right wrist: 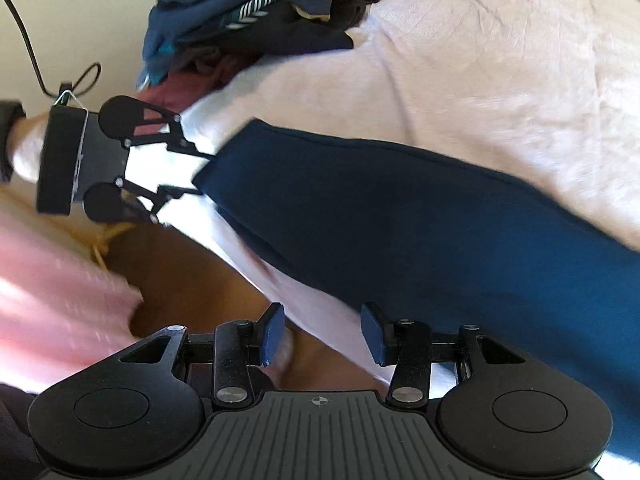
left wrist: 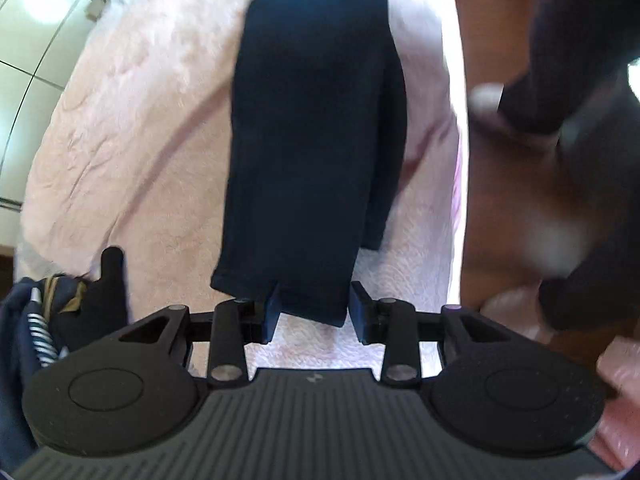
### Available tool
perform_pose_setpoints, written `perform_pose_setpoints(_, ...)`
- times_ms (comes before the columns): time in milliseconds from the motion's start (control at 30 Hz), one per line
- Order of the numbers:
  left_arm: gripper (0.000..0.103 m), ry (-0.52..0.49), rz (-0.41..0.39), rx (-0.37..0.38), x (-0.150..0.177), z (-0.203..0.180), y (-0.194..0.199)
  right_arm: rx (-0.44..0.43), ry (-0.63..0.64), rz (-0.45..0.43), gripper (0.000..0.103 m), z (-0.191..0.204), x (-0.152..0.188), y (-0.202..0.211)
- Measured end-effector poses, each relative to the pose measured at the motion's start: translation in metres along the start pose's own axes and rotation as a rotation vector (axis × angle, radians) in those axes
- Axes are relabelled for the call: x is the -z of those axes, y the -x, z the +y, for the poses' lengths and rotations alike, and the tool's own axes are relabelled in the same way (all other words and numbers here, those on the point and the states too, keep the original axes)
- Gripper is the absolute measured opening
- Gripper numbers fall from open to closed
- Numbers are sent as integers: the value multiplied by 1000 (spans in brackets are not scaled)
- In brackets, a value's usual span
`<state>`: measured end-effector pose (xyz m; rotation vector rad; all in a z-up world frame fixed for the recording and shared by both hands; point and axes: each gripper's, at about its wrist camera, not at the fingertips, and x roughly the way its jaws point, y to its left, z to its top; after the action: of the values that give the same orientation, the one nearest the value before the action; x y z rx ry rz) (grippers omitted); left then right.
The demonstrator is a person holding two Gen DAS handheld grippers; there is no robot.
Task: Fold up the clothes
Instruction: 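Grasp the stacked leg cuffs with the left gripper and pull them straight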
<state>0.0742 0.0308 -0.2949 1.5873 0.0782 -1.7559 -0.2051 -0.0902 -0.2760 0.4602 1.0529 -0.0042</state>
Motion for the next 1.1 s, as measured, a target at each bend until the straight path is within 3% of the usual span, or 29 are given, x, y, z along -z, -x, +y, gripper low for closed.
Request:
perform_pose_setpoints(167, 33, 49, -152, 88, 13, 42, 17, 22, -324, -59, 46, 42, 5, -39)
perform_pose_setpoints(233, 32, 6, -183, 118, 14, 50, 14, 28, -441, -80, 46, 56, 9, -50)
perform_pose_setpoints(400, 12, -90, -218, 226, 3, 71, 10, 32, -614, -149, 46, 75, 19, -61)
perform_pose_setpoints(600, 6, 19, -288, 242, -28, 136, 35, -44, -851, -284, 46, 69, 28, -77)
perform_pose_setpoints(633, 6, 31, -300, 246, -35, 147, 40, -32, -854, -305, 46, 71, 26, -80)
perform_pose_setpoints(767, 6, 2, -370, 293, -57, 176, 52, 162, -533, -352, 46, 106, -12, -83)
perform_pose_setpoints(867, 5, -78, -417, 343, -64, 182, 51, 293, -393, -349, 46, 126, -39, -101)
perform_pose_setpoints(1100, 5, -234, -523, 448, -56, 177, 46, 639, -131, -137, 46, 164, -75, -171)
